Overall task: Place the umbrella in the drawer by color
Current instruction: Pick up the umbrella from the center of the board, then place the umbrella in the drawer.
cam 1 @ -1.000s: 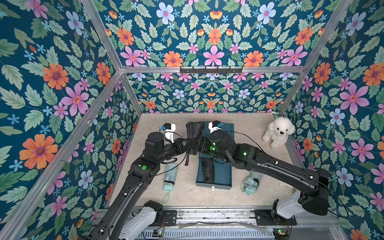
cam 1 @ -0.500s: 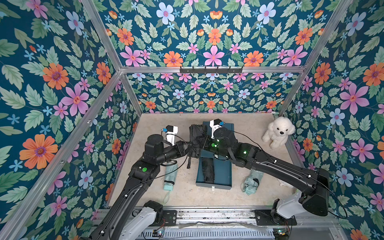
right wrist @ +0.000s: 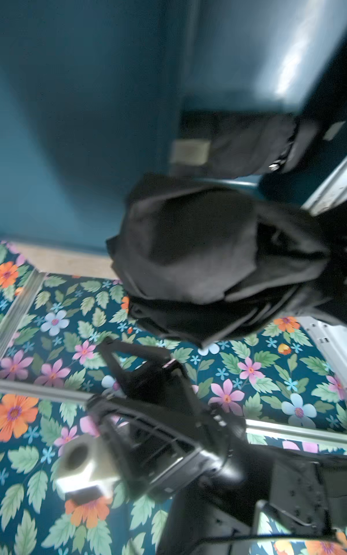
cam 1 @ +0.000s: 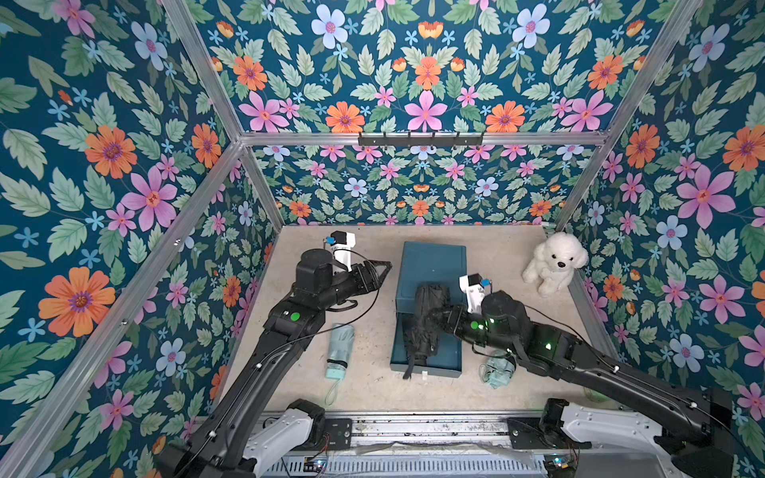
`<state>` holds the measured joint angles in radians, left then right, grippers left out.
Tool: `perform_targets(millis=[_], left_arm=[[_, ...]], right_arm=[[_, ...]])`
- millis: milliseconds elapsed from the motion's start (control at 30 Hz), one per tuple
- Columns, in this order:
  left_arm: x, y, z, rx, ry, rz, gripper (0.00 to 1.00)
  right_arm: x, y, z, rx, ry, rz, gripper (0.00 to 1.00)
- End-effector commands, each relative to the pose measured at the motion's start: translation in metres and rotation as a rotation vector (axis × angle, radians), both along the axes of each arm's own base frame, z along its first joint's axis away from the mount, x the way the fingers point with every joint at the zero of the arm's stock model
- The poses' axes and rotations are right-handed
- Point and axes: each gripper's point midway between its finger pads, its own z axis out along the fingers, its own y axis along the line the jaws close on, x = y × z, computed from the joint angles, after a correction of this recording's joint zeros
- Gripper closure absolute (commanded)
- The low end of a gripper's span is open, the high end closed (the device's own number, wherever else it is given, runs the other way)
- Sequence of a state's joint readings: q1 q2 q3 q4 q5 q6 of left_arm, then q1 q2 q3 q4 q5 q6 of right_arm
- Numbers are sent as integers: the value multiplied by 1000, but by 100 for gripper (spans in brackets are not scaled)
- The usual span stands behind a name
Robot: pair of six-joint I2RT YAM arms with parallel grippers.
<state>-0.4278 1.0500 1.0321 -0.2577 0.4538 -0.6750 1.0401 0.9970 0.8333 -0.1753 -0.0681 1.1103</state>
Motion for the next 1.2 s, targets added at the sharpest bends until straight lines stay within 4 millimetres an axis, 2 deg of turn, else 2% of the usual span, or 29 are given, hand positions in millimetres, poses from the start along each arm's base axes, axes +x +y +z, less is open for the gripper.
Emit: perform_targets(millis=[0,133,367,600,933,1100,1133,1167], left_arm=[[13,-9,-9,25,-32,-7,29],[23,-25,-30,63,-17,-32,28],[39,-29,-70,140,49,-1,29],[41,-28,-105,203,105,4,31],[34,-33,-123,232,131,-37,33],[31,-32,-127,240,135,-36,33],[32,-32,-127,240,136,-34,33],[32,-32,-127,241,137,-35,34]], right_arm=[[-23,3,-5,161,168,25,100],[-27,-2,-22,159,240,1,100],[-34,-3,-62,175,398,-34,100],[-14,-13,-73,156,414,-100,100],[20,-25,-88,24,384,-194,100],[35,-23,-84,-37,336,-210,81],[38,-24,-83,-49,324,-219,74],[39,-24,-83,-62,318,-224,61]])
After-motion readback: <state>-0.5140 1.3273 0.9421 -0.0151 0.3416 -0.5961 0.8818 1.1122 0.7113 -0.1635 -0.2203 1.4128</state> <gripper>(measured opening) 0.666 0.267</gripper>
